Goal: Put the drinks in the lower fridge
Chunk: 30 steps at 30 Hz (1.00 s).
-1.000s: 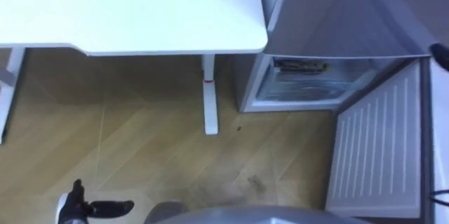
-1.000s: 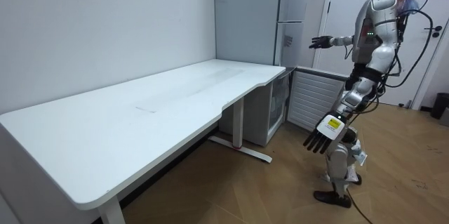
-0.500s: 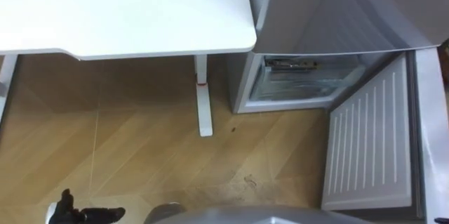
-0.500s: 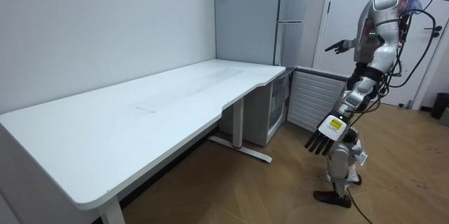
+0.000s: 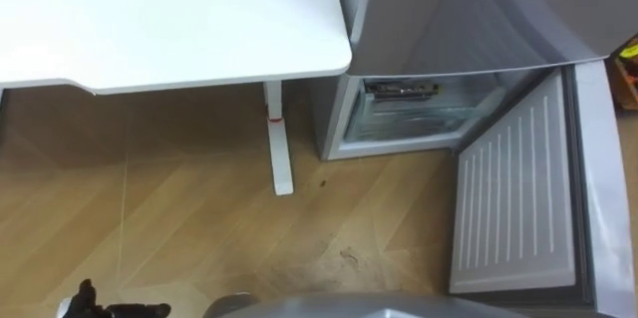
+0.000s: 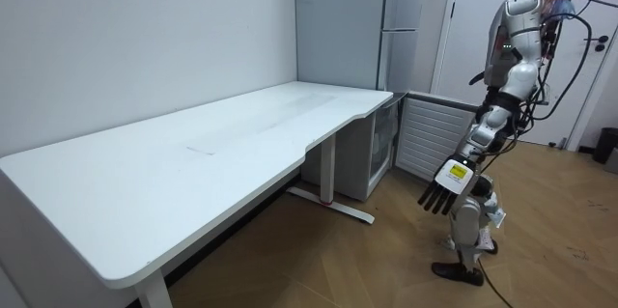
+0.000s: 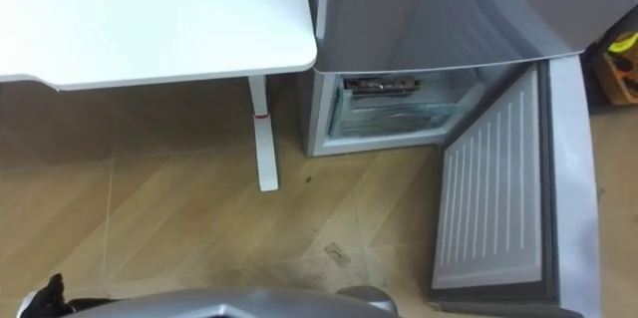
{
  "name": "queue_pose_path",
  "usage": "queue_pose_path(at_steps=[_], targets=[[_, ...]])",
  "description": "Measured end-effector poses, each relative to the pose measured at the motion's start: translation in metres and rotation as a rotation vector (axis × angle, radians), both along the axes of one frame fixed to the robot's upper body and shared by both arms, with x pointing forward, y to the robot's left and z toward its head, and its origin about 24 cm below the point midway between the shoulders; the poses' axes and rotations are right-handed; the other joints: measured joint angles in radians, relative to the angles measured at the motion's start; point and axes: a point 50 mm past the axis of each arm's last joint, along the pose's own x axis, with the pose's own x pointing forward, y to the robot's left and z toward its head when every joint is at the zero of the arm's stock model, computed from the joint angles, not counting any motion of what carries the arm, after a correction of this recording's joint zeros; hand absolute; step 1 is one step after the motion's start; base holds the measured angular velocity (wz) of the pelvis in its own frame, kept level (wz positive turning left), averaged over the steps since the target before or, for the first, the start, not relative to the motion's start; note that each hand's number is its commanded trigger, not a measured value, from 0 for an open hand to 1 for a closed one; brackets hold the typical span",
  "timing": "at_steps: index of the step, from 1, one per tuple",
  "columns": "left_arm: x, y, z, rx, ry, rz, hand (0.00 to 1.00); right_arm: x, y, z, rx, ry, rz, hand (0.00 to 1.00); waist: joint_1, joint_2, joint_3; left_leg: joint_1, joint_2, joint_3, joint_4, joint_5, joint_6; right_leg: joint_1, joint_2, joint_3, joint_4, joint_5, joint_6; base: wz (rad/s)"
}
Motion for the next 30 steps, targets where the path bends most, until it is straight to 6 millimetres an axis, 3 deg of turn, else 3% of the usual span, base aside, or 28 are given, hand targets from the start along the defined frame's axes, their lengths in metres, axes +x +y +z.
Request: queue_pose_path(at_steps=[5,8,9,14,20,23,24,26,28,29,30], targets=[[-0.001,0.0,0.0,-0.005,0.022,-0.03,0.0,-0.01,0.008,-0.015,0.115,-0.037,-0.023,0.0,0.011,0.004,-0.0029,0.001,0.001,0.002,-0.001,0.0,0.0,0.0,0.002,0.007,-0.001,0.003,0.0,-0.02],[0.0,0.0,-0.001,-0.002,0.035,-0.054,0.0,-0.017,0.012,-0.024,0.187,-0.051,-0.032,0.0,0.02,0.003,0.0008,0.006,0.001,0.005,-0.002,0.0,0.0,0.001,0.002,0.012,0.0,0.004,0.0,-0.04],[0.0,0.0,-0.001,-0.002,0.04,-0.062,0.0,-0.021,0.014,-0.027,0.211,-0.046,-0.027,0.0,0.022,0.007,0.0059,0.013,0.001,0.005,-0.003,0.0,0.0,0.009,0.002,0.012,-0.001,0.004,0.0,0.0],[0.006,-0.002,-0.002,-0.035,0.041,-0.079,0.0,-0.034,0.025,-0.04,0.317,-0.046,0.038,0.0,0.04,0.022,0.0058,0.015,0.005,0.002,-0.002,0.0,0.0,0.012,0.005,0.011,-0.002,0.008,-0.001,-0.01],[0.0,-0.004,-0.004,-0.058,0.065,-0.077,0.0,-0.029,0.037,-0.048,0.42,-0.07,0.244,0.0,0.045,0.024,0.0055,0.019,0.014,0.011,-0.002,0.001,-0.003,0.01,0.012,0.016,-0.003,0.014,-0.006,-0.06],[0.006,-0.009,-0.007,-0.087,0.08,-0.109,0.0,-0.014,0.051,-0.053,0.477,-0.019,0.451,0.0,0.068,0.03,0.0067,0.021,0.024,0.03,-0.002,0.002,-0.006,0.001,0.019,0.026,-0.004,0.021,-0.011,-0.22],[0.01,-0.012,-0.008,-0.098,0.085,-0.135,0.0,-0.003,0.062,-0.054,0.499,-0.007,0.557,0.0,0.081,0.028,0.0037,0.015,0.031,0.035,-0.004,0.002,-0.008,-0.007,0.024,0.023,-0.002,0.026,-0.014,-0.34],[0.018,-0.018,-0.011,-0.119,0.095,-0.188,0.0,0.024,0.087,-0.056,0.525,0.018,0.772,0.0,0.108,0.028,0.0076,0.014,0.047,0.06,-0.006,0.005,-0.013,-0.01,0.033,0.029,-0.007,0.041,-0.022,-0.38],[0.035,-0.028,-0.013,-0.136,0.112,-0.286,0.0,0.054,0.138,-0.05,0.587,0.007,1.05,0.0,0.137,0.02,0.0073,0.008,0.066,0.079,-0.006,0.011,-0.023,-0.022,0.05,0.026,-0.016,0.058,-0.036,-0.31],[0.039,-0.031,-0.014,-0.147,0.113,-0.307,0.0,0.062,0.152,-0.043,0.592,-0.01,1.137,0.0,0.145,0.02,0.008,0.007,0.073,0.086,-0.004,0.012,-0.026,-0.028,0.055,0.034,-0.016,0.061,-0.041,-0.35],[0.049,-0.033,-0.013,-0.155,0.114,-0.357,0.0,0.075,0.185,-0.026,0.606,-0.068,1.343,0.0,0.156,0.026,0.0126,0.0,0.085,0.092,-0.001,0.016,-0.033,-0.036,0.065,0.034,-0.016,0.066,-0.05,-0.26]])
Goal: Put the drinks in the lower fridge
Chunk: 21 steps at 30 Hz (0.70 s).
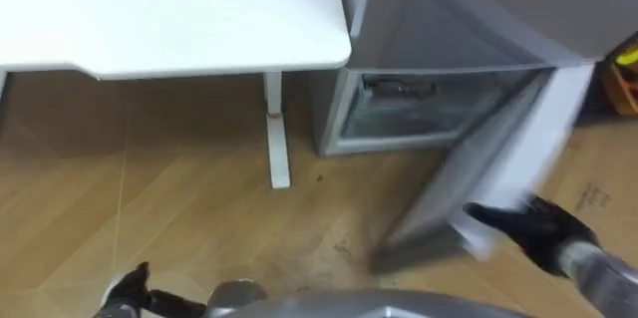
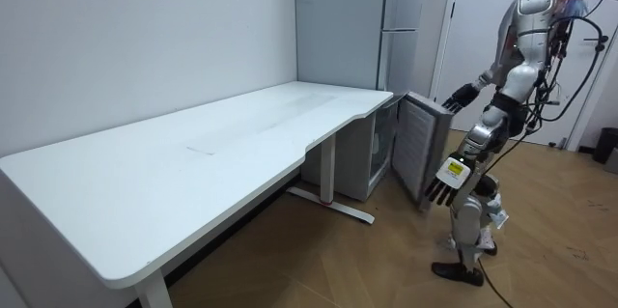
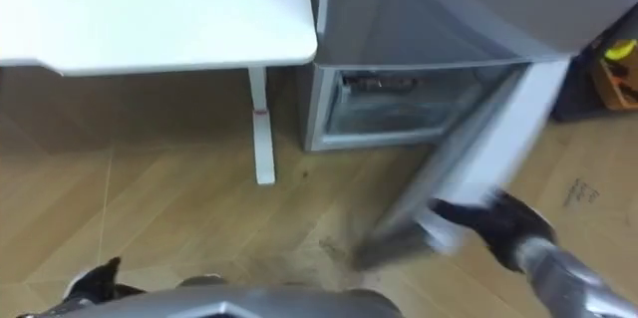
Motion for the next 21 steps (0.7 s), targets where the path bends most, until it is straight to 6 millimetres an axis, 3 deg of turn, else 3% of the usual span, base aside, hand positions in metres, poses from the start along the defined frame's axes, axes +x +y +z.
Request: queue_pose_path(at_steps=[1,2,4,6,7,9,11,12,14,16,17,18,21], targets=[[0.013,0.001,0.002,0.015,0.0,-0.06,0.0,0.013,0.045,0.023,0.151,-0.136,0.205,0.0,0.021,-0.002,0.0002,-0.001,0.01,0.003,-0.002,0.007,-0.01,-0.005,0.012,0.0,-0.001,0.005,-0.008,-0.17],[0.015,0.001,0.002,0.021,0.007,-0.073,0.0,0.02,0.068,0.036,0.247,-0.211,0.29,0.0,0.037,-0.002,0.0003,0.0,0.015,0.005,-0.002,0.009,-0.014,-0.005,0.017,0.0,-0.003,0.007,-0.012,-0.07],[0.038,-0.008,0.003,0.021,-0.008,-0.137,0.0,0.036,0.155,0.086,0.611,-0.423,0.62,0.0,0.084,0.004,-0.0006,0.005,0.022,-0.019,-0.002,0.016,-0.023,-0.003,0.027,-0.019,-0.011,0.009,-0.017,0.17],[0.043,-0.013,0.002,0.006,-0.019,-0.149,0.0,0.041,0.182,0.118,0.78,-0.523,0.796,0.0,0.117,0.007,-0.0023,-0.009,0.009,-0.046,-0.005,0.025,-0.018,0.003,0.022,-0.041,-0.026,0.009,-0.019,0.49],[0.037,-0.013,0.001,0.001,-0.004,-0.131,0.0,0.042,0.184,0.128,0.832,-0.552,0.854,0.0,0.122,0.005,-0.0035,-0.013,-0.002,-0.067,-0.011,0.03,-0.014,0.013,0.016,-0.058,-0.039,0.008,-0.018,0.52],[0.024,-0.01,-0.002,0.002,0.042,-0.095,0.0,0.044,0.176,0.129,0.828,-0.559,0.893,0.0,0.123,-0.001,-0.0068,-0.015,-0.016,-0.081,-0.018,0.035,-0.007,0.017,0.003,-0.074,-0.037,0.004,-0.011,0.34],[0.017,-0.009,-0.003,0.002,0.073,-0.06,0.0,0.042,0.158,0.117,0.713,-0.532,0.914,0.0,0.119,-0.01,-0.0052,-0.021,-0.025,-0.09,-0.019,0.035,-0.002,0.017,-0.005,-0.082,-0.037,0.001,-0.006,0.16],[0.014,-0.006,-0.003,0.005,0.086,-0.034,0.0,0.04,0.145,0.107,0.607,-0.495,0.944,0.0,0.115,-0.017,-0.0015,-0.022,-0.027,-0.089,-0.019,0.034,0.0,0.016,-0.006,-0.083,-0.034,0.001,-0.006,0.0],[0.012,-0.005,-0.003,0.007,0.09,-0.016,0.0,0.036,0.124,0.085,0.38,-0.419,0.994,0.0,0.108,-0.023,-0.0016,-0.023,-0.029,-0.091,-0.02,0.032,0.002,0.015,-0.008,-0.085,-0.033,0.002,-0.005,0.0],[0.01,-0.006,-0.004,0.006,0.096,-0.007,0.0,0.024,0.086,0.048,0.089,-0.218,1.025,0.0,0.099,-0.026,-0.0028,-0.022,-0.033,-0.093,-0.023,0.03,0.005,0.016,-0.011,-0.086,-0.033,0.004,-0.002,0.0],[0.01,-0.005,-0.004,0.01,0.099,-0.005,0.0,0.02,0.074,0.04,0.034,-0.162,1.019,0.0,0.096,-0.028,-0.0038,-0.022,-0.033,-0.092,-0.023,0.029,0.006,0.015,-0.012,-0.087,-0.033,0.004,-0.001,0.0],[0.008,-0.003,-0.004,0.016,0.104,-0.004,0.0,0.013,0.051,0.025,-0.08,-0.048,1.014,0.0,0.079,-0.03,-0.0049,-0.022,-0.034,-0.093,-0.023,0.029,0.007,0.015,-0.013,-0.089,-0.033,0.004,-0.001,0.0],[0.003,-0.001,-0.005,0.032,0.115,0.009,0.0,-0.004,0.002,0.006,-0.286,0.158,0.968,0.0,0.055,-0.03,-0.0036,-0.023,-0.035,-0.097,-0.022,0.029,0.007,0.025,-0.016,-0.104,-0.034,0.004,0.0,0.01]])
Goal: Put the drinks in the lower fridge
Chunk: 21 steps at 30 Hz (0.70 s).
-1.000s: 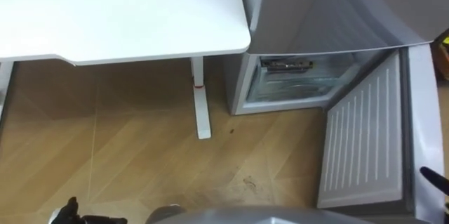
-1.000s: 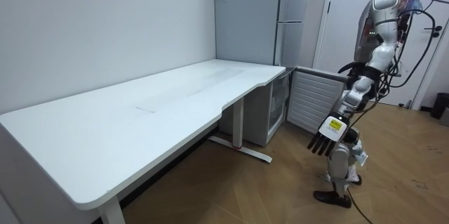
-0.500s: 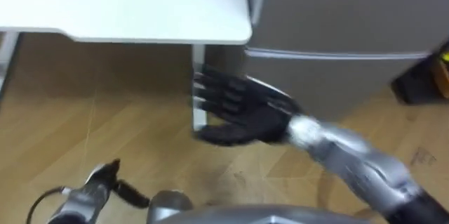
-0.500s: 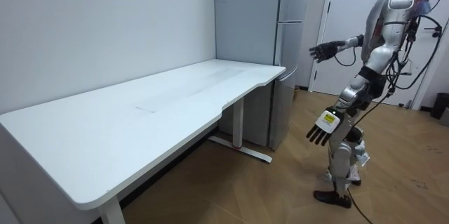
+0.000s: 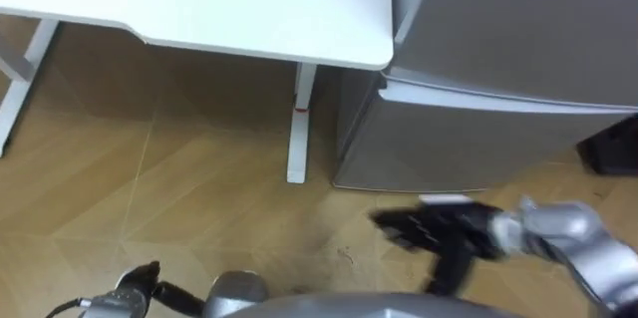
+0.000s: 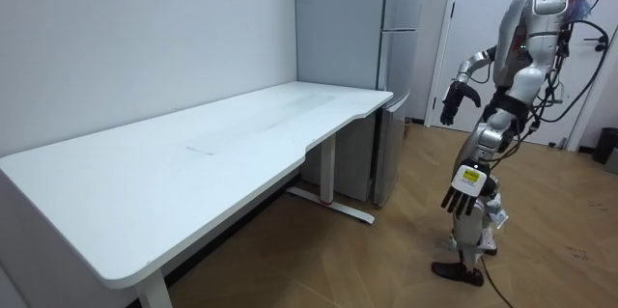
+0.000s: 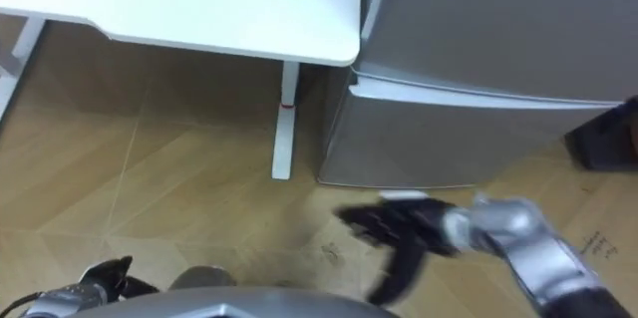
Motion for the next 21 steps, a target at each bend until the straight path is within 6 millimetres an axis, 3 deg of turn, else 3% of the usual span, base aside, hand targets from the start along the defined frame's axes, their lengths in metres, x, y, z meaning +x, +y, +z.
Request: queue_pose_path(at_steps=[3,5,6,9,11,14,16,21], targets=[[0.001,-0.003,-0.001,0.002,-0.014,0.001,0.0,-0.018,-0.029,-0.015,-0.131,0.095,-0.065,0.0,-0.011,0.002,0.001,0.007,0.0,0.0,0.0,0.0,0.0,0.004,0.0,-0.001,0.0,0.0,0.0,0.0],[0.001,-0.003,-0.001,0.014,-0.024,0.003,0.0,-0.031,-0.037,-0.026,-0.177,0.15,-0.103,0.0,-0.009,0.004,0.002,0.013,0.001,0.001,-0.001,0.0,0.0,0.006,0.0,-0.003,-0.003,0.0,0.0,0.0],[-0.001,-0.004,-0.001,0.024,-0.023,0.01,0.0,-0.045,-0.041,-0.036,-0.204,0.198,-0.155,0.0,-0.013,0.009,0.0038,0.024,0.001,0.001,-0.002,-0.001,0.0,0.017,0.0,-0.006,-0.003,0.0,0.0,0.03],[-0.01,-0.009,-0.005,0.032,-0.015,0.024,0.0,-0.086,-0.045,-0.06,-0.313,0.318,-0.225,0.0,-0.013,0.04,-0.003,0.03,0.0,0.0,0.005,-0.013,0.003,0.03,-0.001,-0.005,0.0,-0.004,0.006,0.0],[-0.025,-0.012,-0.007,0.036,0.007,0.053,0.0,-0.123,-0.041,-0.075,-0.369,0.427,-0.29,0.0,-0.017,0.072,-0.0038,0.038,-0.003,-0.003,0.006,-0.019,0.004,0.043,-0.004,-0.007,0.0,-0.008,0.013,0.0],[-0.042,-0.013,-0.009,0.039,0.037,0.101,0.0,-0.155,-0.032,-0.083,-0.375,0.529,-0.384,0.0,-0.037,0.083,-0.0039,0.04,-0.012,-0.014,0.006,-0.018,0.005,0.061,-0.009,-0.017,-0.005,-0.017,0.017,0.14],[-0.058,-0.018,-0.012,0.032,0.07,0.121,0.0,-0.181,-0.024,-0.088,-0.378,0.623,-0.483,0.0,-0.054,0.101,-0.0029,0.063,-0.021,-0.022,0.004,-0.018,0.005,0.07,-0.019,-0.018,0.001,-0.036,0.02,0.14],[-0.071,-0.021,-0.013,0.022,0.1,0.167,0.0,-0.187,-0.01,-0.094,-0.345,0.66,-0.638,0.0,-0.069,0.098,-0.0012,0.075,-0.022,-0.026,0.003,-0.018,0.005,0.078,-0.022,-0.025,0.013,-0.048,0.021,0.02]])
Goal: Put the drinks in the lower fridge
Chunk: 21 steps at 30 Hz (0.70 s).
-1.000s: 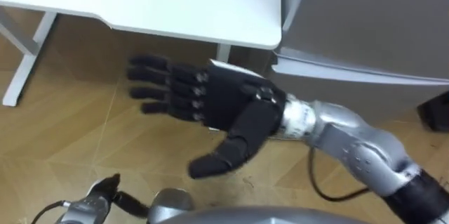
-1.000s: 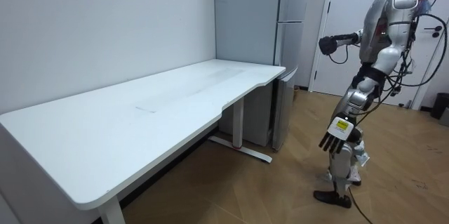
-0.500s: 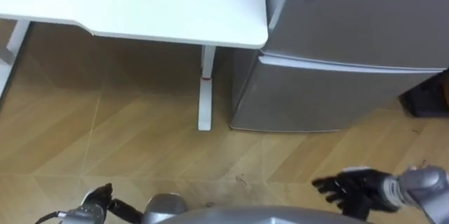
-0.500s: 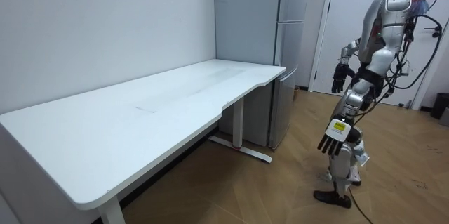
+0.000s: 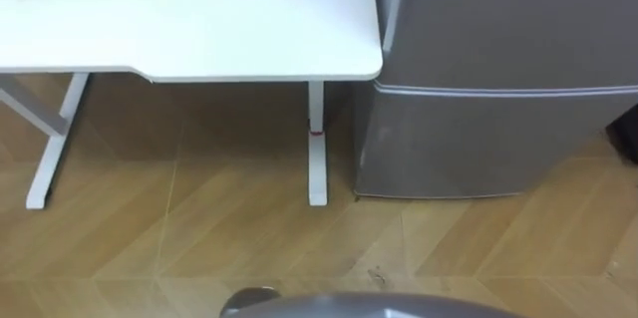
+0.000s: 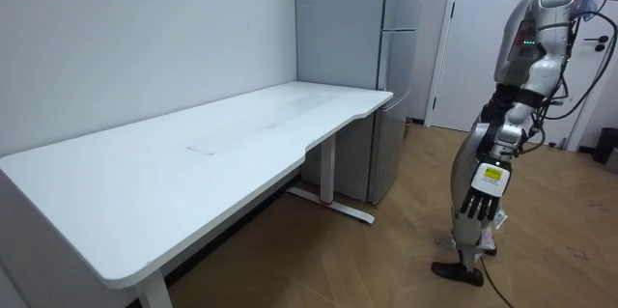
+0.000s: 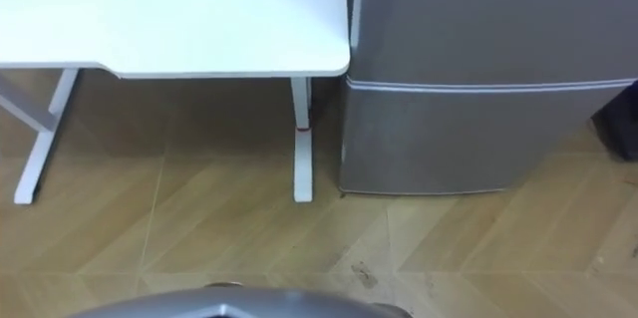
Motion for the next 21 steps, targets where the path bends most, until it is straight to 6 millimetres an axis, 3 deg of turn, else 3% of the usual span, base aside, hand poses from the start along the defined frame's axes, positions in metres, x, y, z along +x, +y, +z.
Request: queue_pose_path(at_steps=[6,21], targets=[[-0.009,-0.007,-0.002,-0.021,0.007,0.046,0.0,0.007,0.008,-0.004,-0.05,-0.071,-0.184,0.0,-0.035,-0.014,-0.0031,0.001,-0.011,-0.026,0.001,0.0,0.0,0.02,-0.005,-0.029,-0.016,-0.004,0.005,0.14],[-0.007,-0.008,-0.003,-0.059,-0.001,0.051,0.0,0.026,0.005,-0.007,-0.149,-0.129,-0.214,0.0,-0.048,-0.001,-0.002,0.013,-0.016,-0.033,-0.004,0.0,0.0,0.032,-0.006,-0.022,-0.02,-0.012,0.006,0.0]])
